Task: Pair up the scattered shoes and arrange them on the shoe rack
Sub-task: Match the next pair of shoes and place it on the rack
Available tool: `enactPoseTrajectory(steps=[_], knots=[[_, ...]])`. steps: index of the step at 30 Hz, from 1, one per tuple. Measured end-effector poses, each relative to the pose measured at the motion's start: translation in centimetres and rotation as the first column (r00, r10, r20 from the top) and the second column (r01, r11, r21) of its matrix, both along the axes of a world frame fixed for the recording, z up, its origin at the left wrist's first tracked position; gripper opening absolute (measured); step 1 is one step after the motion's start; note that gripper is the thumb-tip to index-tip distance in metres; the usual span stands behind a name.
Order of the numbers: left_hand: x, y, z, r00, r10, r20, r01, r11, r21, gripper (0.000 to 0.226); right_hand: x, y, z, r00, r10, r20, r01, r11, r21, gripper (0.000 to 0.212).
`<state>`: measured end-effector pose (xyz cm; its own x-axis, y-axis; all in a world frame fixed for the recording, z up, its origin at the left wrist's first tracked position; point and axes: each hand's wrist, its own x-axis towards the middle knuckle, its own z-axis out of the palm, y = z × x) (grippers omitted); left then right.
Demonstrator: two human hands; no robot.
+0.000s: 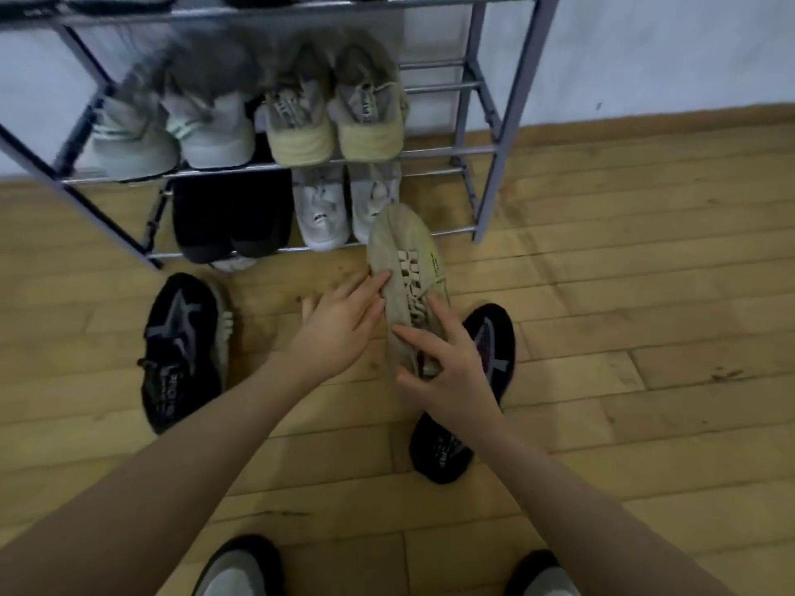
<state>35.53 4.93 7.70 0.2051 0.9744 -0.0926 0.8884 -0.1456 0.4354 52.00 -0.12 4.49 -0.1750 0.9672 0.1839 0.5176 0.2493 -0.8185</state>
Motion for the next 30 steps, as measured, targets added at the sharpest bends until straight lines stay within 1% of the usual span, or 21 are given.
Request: enactPoseTrajectory(steps=[4, 7, 11, 13, 15, 19, 21, 22, 24, 26, 27, 29, 30], knots=[[-5.1, -0.8, -1.7, 0.995, 0.086, -0.05, -0.091, 0.99, -0.104, 0.044, -4.9, 0.3, -1.5, 0.994, 0.104, 0.031, -0.102, 0.992, -0.079, 0.05], [-8.0, -1.2, -3.5, 0.988, 0.141, -0.069, -0.148, 0.983, -0.106, 0.044, -7.4, 0.9, -3.1, 0.979, 0.183, 0.09, -0.175, 0.981, -0.085, 0.05], [-10.8, -1.8, -7.1, 0.98, 0.111, -0.165, -0.133, 0.983, -0.125, 0.048, -9.5, 1.1, -6.0, 0.945, 0.255, 0.206, -0.229, 0.963, -0.143, 0.051], [-11.6, -2.1, -8.4, 0.975, 0.075, -0.21, -0.105, 0.985, -0.139, 0.049, -9.9, 0.7, -6.9, 0.898, 0.312, 0.31, -0.246, 0.94, -0.236, 0.054], [-12.1, -2.5, -9.0, 0.978, 0.045, -0.206, -0.067, 0.992, -0.102, 0.056, -10.0, 0.4, -7.3, 0.843, 0.354, 0.406, -0.247, 0.924, -0.292, 0.057], [-12.6, -3.4, -8.6, 0.991, 0.082, -0.109, -0.084, 0.996, -0.012, 0.061, -10.3, 0.2, -6.6, 0.783, 0.34, 0.521, -0.209, 0.932, -0.295, 0.054], [-12.8, -4.1, -7.9, 0.99, 0.085, -0.11, -0.081, 0.996, 0.04, 0.057, -10.7, 0.0, -5.8, 0.752, 0.339, 0.566, -0.196, 0.934, -0.299, 0.064], [-13.0, -4.5, -7.3, 0.989, 0.088, -0.119, -0.079, 0.994, 0.075, 0.054, -11.1, 0.0, -5.3, 0.753, 0.33, 0.57, -0.188, 0.937, -0.294, 0.066], [-13.6, -5.1, -6.2, 0.983, 0.126, -0.133, -0.103, 0.981, 0.163, 0.047, -12.1, 0.2, -4.3, 0.785, 0.307, 0.538, -0.182, 0.944, -0.274, 0.067], [-14.5, -5.6, -5.1, 0.958, 0.238, -0.163, -0.188, 0.944, 0.272, 0.04, -13.9, 0.6, -3.1, 0.826, 0.31, 0.471, -0.212, 0.945, -0.249, 0.065], [-15.0, -5.9, -4.8, 0.933, 0.311, -0.184, -0.243, 0.917, 0.315, 0.039, -14.9, 0.8, -2.6, 0.846, 0.319, 0.426, -0.235, 0.942, -0.239, 0.06], [-16.4, -6.2, -4.1, 0.869, 0.442, -0.221, -0.356, 0.87, 0.34, 0.043, -16.5, 1.3, -1.9, 0.875, 0.331, 0.354, -0.26, 0.937, -0.233, 0.051], [-17.2, -6.3, -3.8, 0.84, 0.485, -0.243, -0.412, 0.862, 0.295, 0.049, -17.2, 1.6, -1.7, 0.882, 0.333, 0.334, -0.264, 0.935, -0.236, 0.048]])
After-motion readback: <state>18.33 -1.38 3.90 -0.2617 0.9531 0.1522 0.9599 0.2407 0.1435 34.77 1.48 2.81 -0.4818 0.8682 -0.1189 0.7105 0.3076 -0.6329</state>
